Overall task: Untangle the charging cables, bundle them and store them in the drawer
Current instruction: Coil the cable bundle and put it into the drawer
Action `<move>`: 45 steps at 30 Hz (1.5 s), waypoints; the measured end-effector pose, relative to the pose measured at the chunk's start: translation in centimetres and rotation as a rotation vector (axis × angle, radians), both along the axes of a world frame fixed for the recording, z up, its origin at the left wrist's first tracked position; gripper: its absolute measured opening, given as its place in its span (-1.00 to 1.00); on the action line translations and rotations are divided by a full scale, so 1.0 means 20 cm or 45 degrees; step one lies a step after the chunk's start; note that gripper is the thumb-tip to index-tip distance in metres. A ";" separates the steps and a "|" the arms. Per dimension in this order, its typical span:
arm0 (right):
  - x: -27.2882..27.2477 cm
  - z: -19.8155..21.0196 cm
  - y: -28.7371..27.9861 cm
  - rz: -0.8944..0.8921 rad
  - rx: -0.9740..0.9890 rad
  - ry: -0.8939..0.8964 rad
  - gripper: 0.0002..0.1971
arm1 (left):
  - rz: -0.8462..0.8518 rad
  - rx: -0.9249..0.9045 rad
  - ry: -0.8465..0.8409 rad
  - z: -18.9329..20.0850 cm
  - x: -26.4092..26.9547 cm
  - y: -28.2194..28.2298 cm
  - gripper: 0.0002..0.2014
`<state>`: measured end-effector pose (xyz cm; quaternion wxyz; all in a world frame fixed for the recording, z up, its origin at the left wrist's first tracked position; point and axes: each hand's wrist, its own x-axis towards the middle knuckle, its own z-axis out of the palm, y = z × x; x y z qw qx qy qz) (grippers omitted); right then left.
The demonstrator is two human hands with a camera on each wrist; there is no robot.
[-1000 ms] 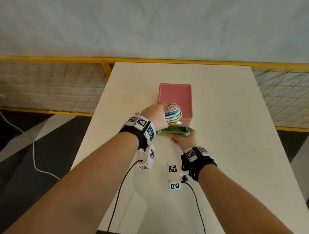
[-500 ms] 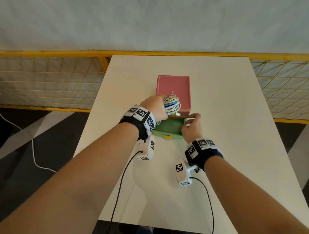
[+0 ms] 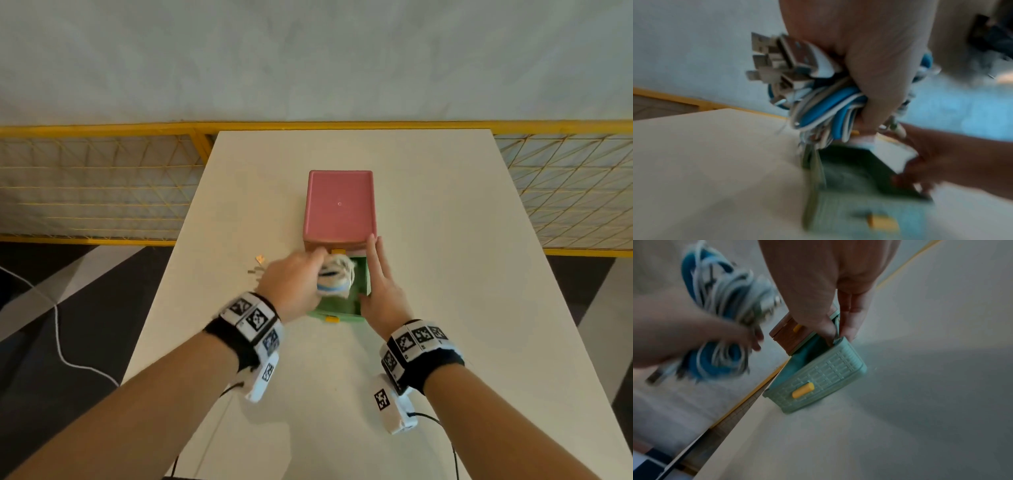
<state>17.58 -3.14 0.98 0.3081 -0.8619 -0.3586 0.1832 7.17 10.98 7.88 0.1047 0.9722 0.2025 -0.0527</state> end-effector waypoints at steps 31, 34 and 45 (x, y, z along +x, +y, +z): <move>-0.09 0.00 0.02 0.303 -0.395 -0.236 -0.25 | -0.055 0.497 0.682 -0.24 0.28 -0.17 -0.74; -0.03 0.01 0.07 0.373 -0.501 -0.174 -0.24 | -0.074 0.405 0.563 -0.21 0.28 -0.12 -0.68; -0.01 0.02 0.07 0.400 -0.518 -0.131 -0.19 | -0.014 0.378 0.596 -0.26 0.29 -0.18 -0.71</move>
